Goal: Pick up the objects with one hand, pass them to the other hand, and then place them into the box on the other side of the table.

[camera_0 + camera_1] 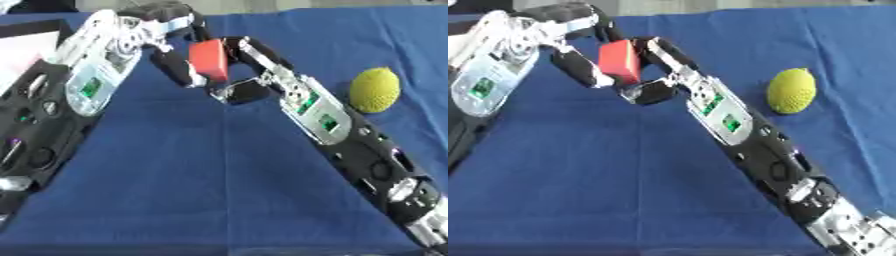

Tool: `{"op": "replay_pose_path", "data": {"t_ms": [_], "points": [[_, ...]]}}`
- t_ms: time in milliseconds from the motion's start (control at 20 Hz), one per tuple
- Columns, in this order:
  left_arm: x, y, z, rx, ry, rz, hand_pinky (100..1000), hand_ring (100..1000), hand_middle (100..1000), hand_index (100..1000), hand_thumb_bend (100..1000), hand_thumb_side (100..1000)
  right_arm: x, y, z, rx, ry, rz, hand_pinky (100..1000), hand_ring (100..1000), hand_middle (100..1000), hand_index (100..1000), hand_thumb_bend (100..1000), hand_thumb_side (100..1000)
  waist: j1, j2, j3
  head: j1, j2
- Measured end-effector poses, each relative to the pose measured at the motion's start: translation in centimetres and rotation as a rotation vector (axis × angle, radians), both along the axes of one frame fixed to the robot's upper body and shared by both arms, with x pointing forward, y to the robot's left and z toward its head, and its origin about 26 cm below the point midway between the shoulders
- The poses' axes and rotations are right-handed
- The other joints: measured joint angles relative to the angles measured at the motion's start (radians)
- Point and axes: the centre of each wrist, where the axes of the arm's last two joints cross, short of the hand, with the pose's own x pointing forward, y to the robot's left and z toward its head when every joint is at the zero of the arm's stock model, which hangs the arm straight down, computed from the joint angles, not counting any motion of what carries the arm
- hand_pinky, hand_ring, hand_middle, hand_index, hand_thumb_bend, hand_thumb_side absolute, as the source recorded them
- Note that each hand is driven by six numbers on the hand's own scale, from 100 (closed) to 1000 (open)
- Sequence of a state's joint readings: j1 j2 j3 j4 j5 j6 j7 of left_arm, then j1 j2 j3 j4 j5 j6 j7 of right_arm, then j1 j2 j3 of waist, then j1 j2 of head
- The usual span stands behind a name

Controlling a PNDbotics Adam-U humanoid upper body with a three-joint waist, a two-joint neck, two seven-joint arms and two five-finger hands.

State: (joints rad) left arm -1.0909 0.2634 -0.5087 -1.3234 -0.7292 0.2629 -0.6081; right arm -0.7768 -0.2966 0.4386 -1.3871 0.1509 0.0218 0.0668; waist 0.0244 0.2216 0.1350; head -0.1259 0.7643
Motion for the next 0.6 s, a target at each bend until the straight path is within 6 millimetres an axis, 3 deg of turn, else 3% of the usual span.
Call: {"op": "replay_pose_path", "data": {"t_ms": [300, 600], "points": [[0.05, 0.01, -0.06, -0.001, 0.016, 0.002, 823, 759, 697, 790, 419, 251, -0.02, -0.03, -0.06, 0.001, 0.001, 0.000, 744, 598, 551, 633, 160, 100, 0.000, 0.000, -0.003, 0.001, 0.000], [0.03, -0.05, -0.08, -0.004, 0.024, -0.003, 791, 687, 582, 690, 331, 138, -0.05, 0.03, -0.13, 0.000, 0.003, 0.001, 743, 598, 551, 633, 136, 100, 0.000, 0.000, -0.004, 0.001, 0.000]]}}
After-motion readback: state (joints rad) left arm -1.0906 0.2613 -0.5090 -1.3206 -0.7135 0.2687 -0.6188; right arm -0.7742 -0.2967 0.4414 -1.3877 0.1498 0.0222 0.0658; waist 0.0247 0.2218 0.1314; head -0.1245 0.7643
